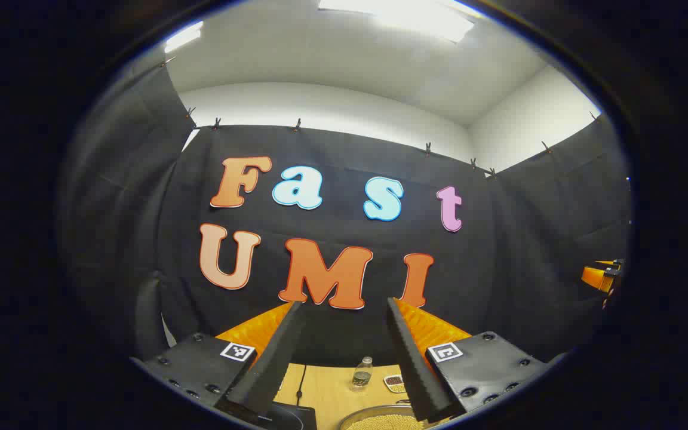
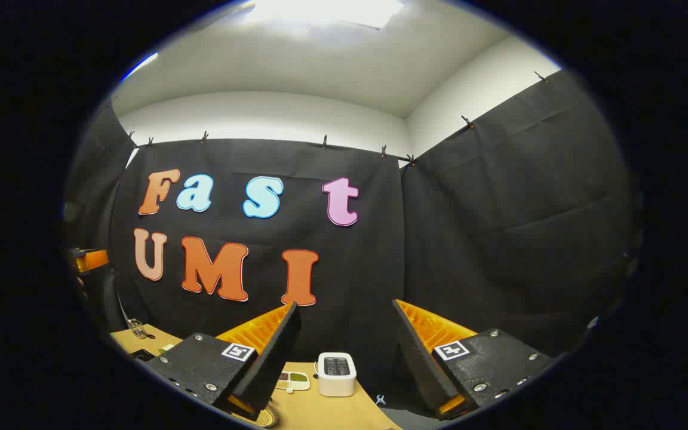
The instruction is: First push the handle of the pot to place it horizontally, then grasp the pot with both hands and set it on the induction cooktop.
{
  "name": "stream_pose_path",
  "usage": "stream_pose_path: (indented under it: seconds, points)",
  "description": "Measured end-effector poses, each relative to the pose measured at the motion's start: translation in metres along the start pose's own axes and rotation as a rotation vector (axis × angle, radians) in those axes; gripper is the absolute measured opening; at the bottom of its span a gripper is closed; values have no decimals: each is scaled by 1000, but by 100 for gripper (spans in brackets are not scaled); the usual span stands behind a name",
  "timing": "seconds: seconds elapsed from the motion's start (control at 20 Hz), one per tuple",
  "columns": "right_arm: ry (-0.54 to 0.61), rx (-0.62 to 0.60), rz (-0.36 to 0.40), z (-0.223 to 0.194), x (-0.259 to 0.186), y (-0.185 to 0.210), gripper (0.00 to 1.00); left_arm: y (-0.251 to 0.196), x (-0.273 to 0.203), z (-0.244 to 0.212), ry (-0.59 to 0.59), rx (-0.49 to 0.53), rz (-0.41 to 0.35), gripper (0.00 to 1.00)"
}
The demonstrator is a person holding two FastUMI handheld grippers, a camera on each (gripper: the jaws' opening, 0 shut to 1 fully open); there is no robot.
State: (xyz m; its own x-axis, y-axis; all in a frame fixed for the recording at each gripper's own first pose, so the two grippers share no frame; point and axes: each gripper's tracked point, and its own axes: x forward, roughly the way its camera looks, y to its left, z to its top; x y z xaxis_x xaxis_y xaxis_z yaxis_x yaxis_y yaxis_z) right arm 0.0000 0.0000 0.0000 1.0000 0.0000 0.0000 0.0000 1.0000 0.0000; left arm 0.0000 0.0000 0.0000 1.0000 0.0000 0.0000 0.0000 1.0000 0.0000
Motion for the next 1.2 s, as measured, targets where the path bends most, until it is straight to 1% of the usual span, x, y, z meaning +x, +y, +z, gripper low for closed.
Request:
stream_pose_path:
  seconds: [0.1,0.15,0.2,0.3,0.35,0.4,0.45,0.5,0.55,0.6,0.7,0.75,0.8,0.85,1.0,1.05,1.2]
  points:
    - [3,12,21,-5,4,-6,95,-13,-1,-2,7,14,2,90]
    - [3,17,30,-7,6,-10,95,-19,-4,-4,10,18,5,94]
    - [5,19,39,-9,9,-12,95,-24,-6,-3,7,19,10,90]
    - [6,12,42,-14,14,-19,95,-29,-10,-4,5,24,30,88]
    - [5,8,39,-14,17,-20,97,-29,-9,-4,9,29,37,87]
    - [4,7,36,-15,20,-20,95,-30,-9,-3,13,36,38,90]
    - [4,9,29,-15,23,-19,95,-27,-7,-1,12,43,38,87]
    - [2,12,23,-16,24,-19,95,-25,-5,1,11,50,33,90]
    - [0,13,15,-15,25,-17,95,-22,-2,5,7,55,23,90]
    - [0,11,5,-14,26,-17,95,-17,2,9,-1,60,17,93]
    - [-7,1,-13,-10,27,-19,95,-5,8,16,-18,60,16,94]
    - [-12,-12,-22,-9,28,-20,95,-1,9,17,-25,56,16,90]
    - [-16,-25,-35,-6,28,-22,95,4,11,18,-30,53,15,94]
    - [-20,-33,-50,-3,29,-24,95,7,14,18,-35,53,12,90]
    - [-37,-41,-75,5,28,-23,95,13,21,23,-52,57,1,90]
    - [-38,-42,-81,7,28,-23,95,14,23,25,-61,54,-2,87]
    - [-45,-66,-86,8,25,-20,95,18,29,31,-85,47,2,87]
